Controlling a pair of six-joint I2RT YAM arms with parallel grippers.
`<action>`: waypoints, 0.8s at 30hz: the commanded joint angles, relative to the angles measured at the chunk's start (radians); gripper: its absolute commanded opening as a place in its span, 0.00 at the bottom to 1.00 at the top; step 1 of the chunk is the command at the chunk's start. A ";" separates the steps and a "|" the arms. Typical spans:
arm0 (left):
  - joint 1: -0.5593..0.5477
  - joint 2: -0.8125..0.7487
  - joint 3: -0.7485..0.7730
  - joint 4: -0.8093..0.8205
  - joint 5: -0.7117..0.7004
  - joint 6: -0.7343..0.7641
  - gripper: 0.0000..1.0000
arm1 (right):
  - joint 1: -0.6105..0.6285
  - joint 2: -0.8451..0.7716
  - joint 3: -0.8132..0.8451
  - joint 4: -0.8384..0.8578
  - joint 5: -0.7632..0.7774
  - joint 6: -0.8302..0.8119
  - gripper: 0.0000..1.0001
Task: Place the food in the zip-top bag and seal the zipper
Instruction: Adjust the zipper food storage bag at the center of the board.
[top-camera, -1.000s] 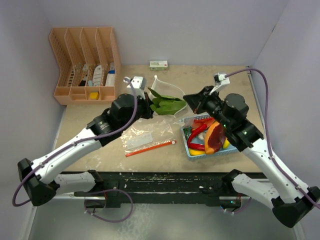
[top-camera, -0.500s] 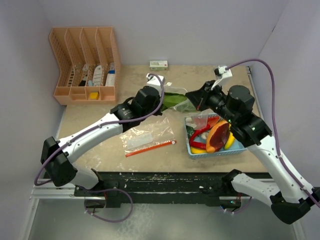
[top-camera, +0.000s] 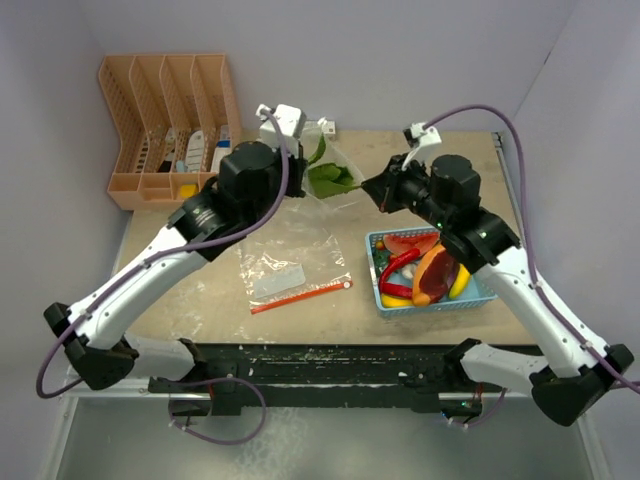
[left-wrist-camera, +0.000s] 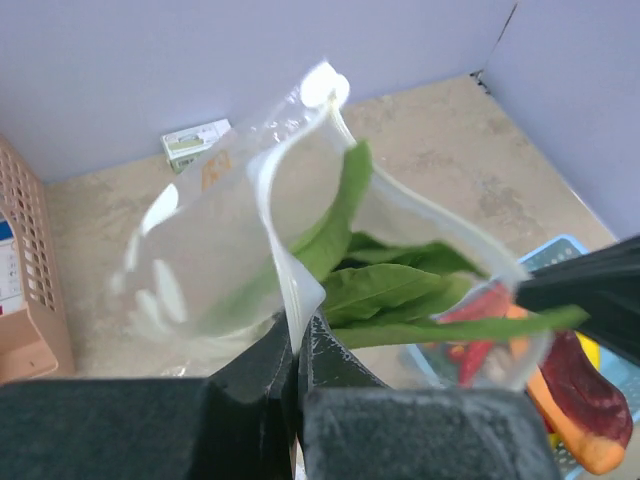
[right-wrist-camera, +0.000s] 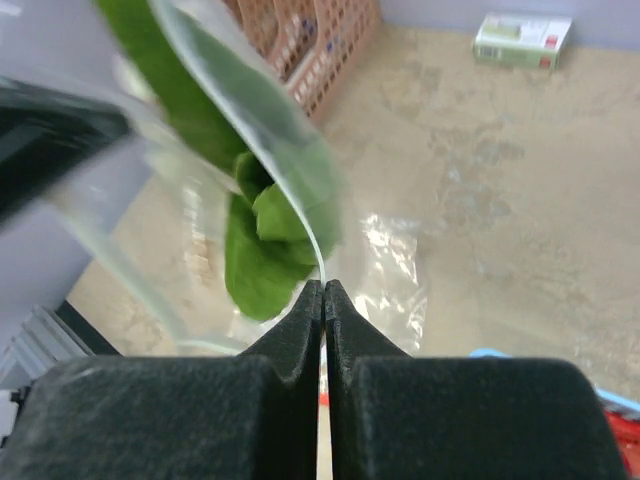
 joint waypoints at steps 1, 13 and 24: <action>0.007 -0.096 -0.065 0.095 0.069 0.084 0.00 | -0.002 0.035 -0.033 0.017 -0.027 0.011 0.00; 0.008 -0.107 -0.261 -0.010 0.082 -0.023 0.00 | -0.002 -0.014 -0.059 0.028 0.013 0.048 0.00; 0.010 -0.212 -0.399 0.166 0.090 -0.029 0.00 | -0.002 -0.092 -0.084 -0.123 0.168 0.055 0.54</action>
